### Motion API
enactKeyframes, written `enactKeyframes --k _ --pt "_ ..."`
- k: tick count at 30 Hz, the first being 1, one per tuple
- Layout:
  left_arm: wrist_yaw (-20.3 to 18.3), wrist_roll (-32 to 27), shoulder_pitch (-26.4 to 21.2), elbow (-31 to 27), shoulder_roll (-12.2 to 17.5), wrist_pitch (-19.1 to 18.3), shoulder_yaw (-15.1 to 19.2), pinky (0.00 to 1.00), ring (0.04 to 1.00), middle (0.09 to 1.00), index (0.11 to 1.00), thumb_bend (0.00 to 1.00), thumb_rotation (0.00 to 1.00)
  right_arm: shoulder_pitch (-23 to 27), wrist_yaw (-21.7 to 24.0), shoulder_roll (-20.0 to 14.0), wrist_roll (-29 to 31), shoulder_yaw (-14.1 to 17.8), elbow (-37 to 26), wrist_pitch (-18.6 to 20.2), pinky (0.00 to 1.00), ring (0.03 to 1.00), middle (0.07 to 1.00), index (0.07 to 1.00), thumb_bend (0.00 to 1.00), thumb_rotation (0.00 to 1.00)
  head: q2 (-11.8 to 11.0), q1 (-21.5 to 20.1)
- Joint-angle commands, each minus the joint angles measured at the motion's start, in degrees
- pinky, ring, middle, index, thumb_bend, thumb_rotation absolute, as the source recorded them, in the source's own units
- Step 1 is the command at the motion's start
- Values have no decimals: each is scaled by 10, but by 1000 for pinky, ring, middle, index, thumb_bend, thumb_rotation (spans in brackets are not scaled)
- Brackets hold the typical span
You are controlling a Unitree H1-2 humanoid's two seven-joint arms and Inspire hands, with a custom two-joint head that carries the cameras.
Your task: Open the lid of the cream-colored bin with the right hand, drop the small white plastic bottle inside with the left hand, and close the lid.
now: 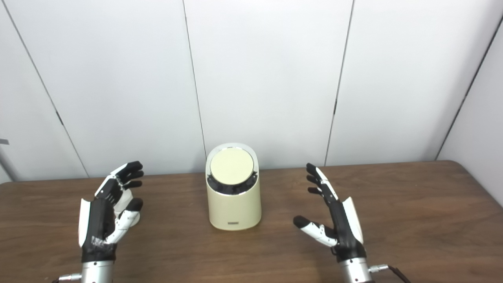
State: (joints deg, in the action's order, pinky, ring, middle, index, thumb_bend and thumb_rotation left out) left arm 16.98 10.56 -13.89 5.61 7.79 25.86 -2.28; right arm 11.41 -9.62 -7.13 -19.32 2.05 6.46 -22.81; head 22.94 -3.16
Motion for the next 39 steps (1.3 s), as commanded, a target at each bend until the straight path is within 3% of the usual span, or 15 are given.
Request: enactKeyframes --k 1,15,17,24,33,37,39 --pt "6 3 -14 -11 7 10 1 685 755 781 779 794 727 5 -6 -5 5 1 -15 -13 759 862 902 903 958 849 1 -1" --pt "1 1 -15 -13 5 11 2 686 756 782 784 792 727 20 -10 -10 -7 0 -15 -20 735 847 897 906 937 861 6 1" --pt "-1 -3 -15 -13 5 10 2 688 757 782 784 800 719 23 -5 -6 -9 0 -32 3 763 861 899 902 947 870 7 0" --pt "1 0 -17 -8 4 10 1 688 756 782 780 827 709 44 35 3 -51 -11 -129 161 851 908 928 939 947 859 7 -1" --pt "3 3 -19 -7 2 10 0 686 753 780 779 831 704 99 100 -1 -84 -41 -209 318 845 947 996 964 968 874 6 0" --pt "1 1 -19 -7 2 10 0 686 757 781 782 830 694 134 107 -4 -95 -53 -206 343 880 958 978 982 945 822 5 -1" --pt "2 1 -19 -6 2 10 0 686 758 782 784 831 689 144 103 -2 -95 -53 -199 344 808 905 950 981 948 778 5 0"
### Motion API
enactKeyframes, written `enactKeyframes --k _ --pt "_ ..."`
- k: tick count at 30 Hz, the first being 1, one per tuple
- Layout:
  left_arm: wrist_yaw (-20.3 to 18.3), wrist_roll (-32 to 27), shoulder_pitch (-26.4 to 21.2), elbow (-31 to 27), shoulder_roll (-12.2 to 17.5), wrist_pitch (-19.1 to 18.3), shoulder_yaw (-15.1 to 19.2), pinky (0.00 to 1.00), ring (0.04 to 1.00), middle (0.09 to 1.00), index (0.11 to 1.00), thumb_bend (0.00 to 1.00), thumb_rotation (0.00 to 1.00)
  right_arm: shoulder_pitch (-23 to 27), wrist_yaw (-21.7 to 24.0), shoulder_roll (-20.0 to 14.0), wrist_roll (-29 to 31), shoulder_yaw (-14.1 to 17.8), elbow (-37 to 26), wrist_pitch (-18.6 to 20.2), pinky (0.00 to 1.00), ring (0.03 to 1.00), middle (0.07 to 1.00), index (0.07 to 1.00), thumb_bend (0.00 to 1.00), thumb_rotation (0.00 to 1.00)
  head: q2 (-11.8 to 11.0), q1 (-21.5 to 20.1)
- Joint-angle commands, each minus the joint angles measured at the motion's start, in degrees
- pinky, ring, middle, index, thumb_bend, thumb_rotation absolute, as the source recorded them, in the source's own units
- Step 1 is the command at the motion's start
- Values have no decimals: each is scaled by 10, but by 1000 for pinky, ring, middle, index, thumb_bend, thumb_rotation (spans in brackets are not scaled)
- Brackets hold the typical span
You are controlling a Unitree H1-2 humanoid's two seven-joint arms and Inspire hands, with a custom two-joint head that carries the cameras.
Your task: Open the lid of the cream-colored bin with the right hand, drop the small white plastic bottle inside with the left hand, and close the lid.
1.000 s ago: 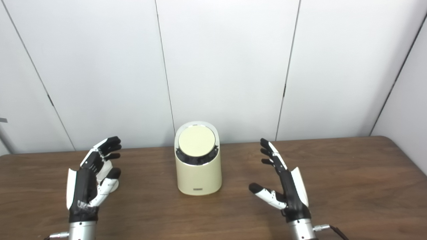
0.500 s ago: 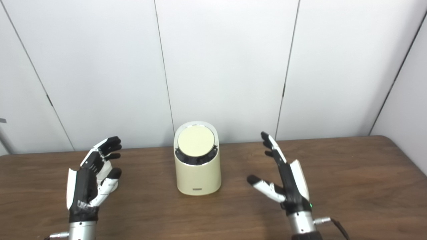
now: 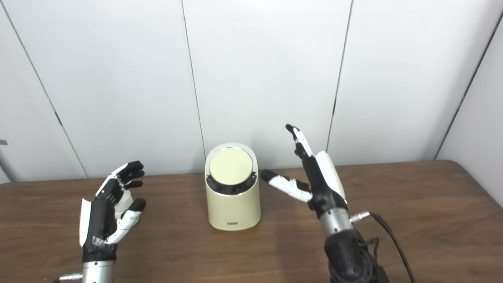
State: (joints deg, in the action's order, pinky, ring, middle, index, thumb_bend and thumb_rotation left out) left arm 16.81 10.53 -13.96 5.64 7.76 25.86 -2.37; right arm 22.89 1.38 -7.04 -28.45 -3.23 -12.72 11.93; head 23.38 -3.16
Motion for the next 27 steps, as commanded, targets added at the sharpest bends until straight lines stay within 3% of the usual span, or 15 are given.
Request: enactKeyframes --k 1,7,16,23,27 --pt "3 2 -18 -7 1 10 0 684 756 780 782 829 689 34 -9 1 0 2 -2 0 756 879 939 979 962 755 0 0" --pt "5 2 -18 -7 -1 10 0 680 752 778 778 832 687 67 -20 10 1 3 27 15 695 856 921 961 1000 657 0 0" --pt "8 5 -20 -5 -3 10 -2 679 753 777 778 834 684 112 -15 5 -45 -18 49 73 605 835 941 970 1000 627 0 0" --pt "14 10 -21 -5 -4 10 -5 674 751 774 777 823 689 137 -1 -6 -76 -47 62 111 757 897 939 949 999 489 0 4" --pt "10 6 -20 -10 -8 10 -5 680 754 777 778 821 680 150 3 -11 -94 -61 82 125 762 905 940 942 995 458 1 6"
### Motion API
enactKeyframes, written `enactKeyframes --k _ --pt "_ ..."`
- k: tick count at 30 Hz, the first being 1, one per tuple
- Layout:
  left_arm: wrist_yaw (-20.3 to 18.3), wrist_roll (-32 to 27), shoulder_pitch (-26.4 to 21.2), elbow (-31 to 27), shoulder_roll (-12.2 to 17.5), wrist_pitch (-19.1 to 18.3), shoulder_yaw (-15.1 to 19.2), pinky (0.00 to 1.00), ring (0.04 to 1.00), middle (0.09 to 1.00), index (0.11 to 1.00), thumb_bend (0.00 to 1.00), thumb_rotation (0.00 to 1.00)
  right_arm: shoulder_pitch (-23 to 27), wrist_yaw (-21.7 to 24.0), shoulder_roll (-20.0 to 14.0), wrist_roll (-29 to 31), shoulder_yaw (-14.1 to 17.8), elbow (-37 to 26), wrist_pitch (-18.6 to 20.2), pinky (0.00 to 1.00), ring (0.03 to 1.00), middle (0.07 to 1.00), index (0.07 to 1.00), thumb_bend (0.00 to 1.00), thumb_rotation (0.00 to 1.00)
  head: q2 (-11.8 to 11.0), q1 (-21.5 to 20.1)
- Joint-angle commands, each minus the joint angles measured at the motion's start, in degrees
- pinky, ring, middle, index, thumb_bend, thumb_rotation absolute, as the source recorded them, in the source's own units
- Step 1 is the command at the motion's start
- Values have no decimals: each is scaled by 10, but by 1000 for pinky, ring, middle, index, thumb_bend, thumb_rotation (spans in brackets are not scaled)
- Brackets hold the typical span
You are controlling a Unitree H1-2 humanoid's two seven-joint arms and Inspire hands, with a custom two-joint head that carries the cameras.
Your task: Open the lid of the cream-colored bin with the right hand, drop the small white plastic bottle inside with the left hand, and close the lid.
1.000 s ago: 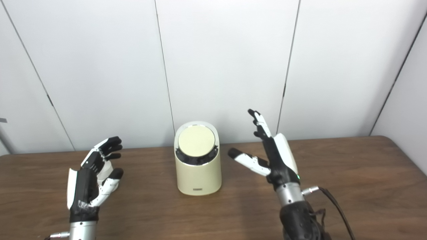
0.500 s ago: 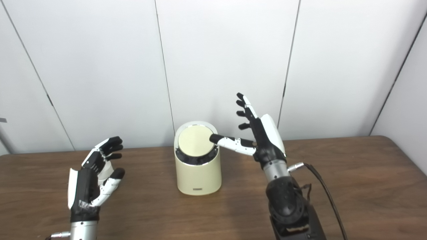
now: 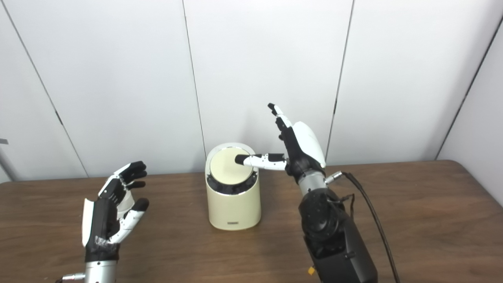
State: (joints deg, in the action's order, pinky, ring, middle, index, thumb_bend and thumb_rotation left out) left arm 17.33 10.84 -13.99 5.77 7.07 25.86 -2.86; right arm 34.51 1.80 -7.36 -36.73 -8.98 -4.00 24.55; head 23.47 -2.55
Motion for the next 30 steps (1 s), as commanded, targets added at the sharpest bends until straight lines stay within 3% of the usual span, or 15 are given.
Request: enactKeyframes --k 1,15,30 --pt "5 3 -20 -11 -2 11 0 684 755 778 780 821 680 37 0 -10 -16 -7 -2 3 756 908 943 945 994 455 1 0" --pt "1 4 -22 -13 -8 11 -1 698 761 787 785 816 676 62 16 -18 -67 -44 47 19 824 922 950 951 993 396 -3 1" --pt "3 11 -25 -12 -19 11 2 691 756 781 782 830 676 76 23 -15 -87 -56 84 21 829 917 951 951 1000 511 -6 5"
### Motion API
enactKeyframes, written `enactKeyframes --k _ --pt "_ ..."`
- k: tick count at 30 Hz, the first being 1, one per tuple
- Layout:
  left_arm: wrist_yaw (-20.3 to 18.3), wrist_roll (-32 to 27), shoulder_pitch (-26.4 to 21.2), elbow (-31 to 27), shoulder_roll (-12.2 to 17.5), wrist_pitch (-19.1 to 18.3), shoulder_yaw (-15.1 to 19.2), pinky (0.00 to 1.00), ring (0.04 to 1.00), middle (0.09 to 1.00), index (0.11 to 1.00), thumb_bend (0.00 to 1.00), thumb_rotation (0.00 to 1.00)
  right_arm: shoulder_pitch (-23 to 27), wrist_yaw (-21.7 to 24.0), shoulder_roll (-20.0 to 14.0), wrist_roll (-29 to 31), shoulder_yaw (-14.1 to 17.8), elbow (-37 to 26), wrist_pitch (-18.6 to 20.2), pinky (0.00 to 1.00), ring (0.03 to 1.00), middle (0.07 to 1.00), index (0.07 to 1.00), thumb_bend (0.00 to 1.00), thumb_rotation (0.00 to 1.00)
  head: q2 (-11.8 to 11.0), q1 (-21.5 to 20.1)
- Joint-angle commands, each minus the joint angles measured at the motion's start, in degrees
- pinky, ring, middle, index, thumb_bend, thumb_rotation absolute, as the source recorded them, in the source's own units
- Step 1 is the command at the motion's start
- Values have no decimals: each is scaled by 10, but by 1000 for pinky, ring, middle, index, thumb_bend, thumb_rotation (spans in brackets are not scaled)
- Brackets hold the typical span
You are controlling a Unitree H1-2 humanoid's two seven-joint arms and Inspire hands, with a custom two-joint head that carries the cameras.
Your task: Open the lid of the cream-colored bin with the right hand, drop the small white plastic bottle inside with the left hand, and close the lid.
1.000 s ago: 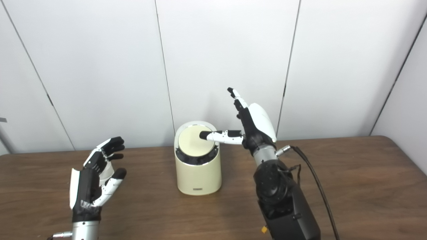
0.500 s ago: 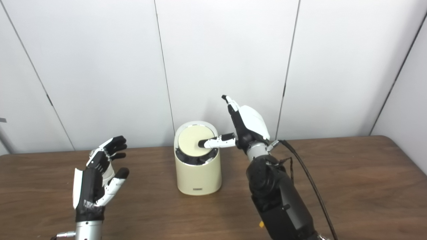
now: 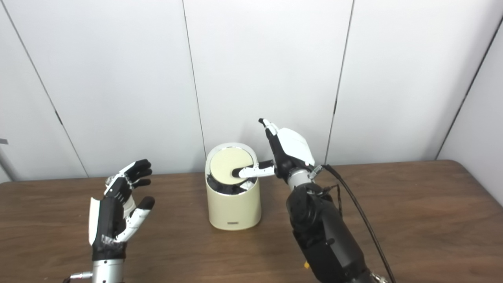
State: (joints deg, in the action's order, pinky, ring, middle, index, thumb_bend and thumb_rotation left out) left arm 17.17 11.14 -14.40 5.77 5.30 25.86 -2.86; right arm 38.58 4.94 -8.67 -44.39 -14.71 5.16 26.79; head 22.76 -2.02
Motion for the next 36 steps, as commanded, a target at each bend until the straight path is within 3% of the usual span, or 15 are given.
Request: enactKeyframes --k 1,10,29,36 --pt "6 9 -21 -12 -1 11 2 688 755 779 780 826 674 37 -9 -1 -10 1 -5 -1 831 919 952 952 1000 513 1 0" --pt "2 12 -20 -18 -6 11 5 684 753 776 779 818 671 43 -11 3 -24 -1 11 0 850 925 959 952 1000 461 2 1" --pt "-5 18 -18 -26 -10 10 10 691 756 785 780 781 683 43 -27 -4 -56 -23 16 -2 808 896 938 924 958 115 5 0" --pt "-9 15 -18 -26 -9 10 12 694 756 785 782 799 681 43 -35 -11 -61 -36 18 -4 800 888 928 914 956 56 5 -1"
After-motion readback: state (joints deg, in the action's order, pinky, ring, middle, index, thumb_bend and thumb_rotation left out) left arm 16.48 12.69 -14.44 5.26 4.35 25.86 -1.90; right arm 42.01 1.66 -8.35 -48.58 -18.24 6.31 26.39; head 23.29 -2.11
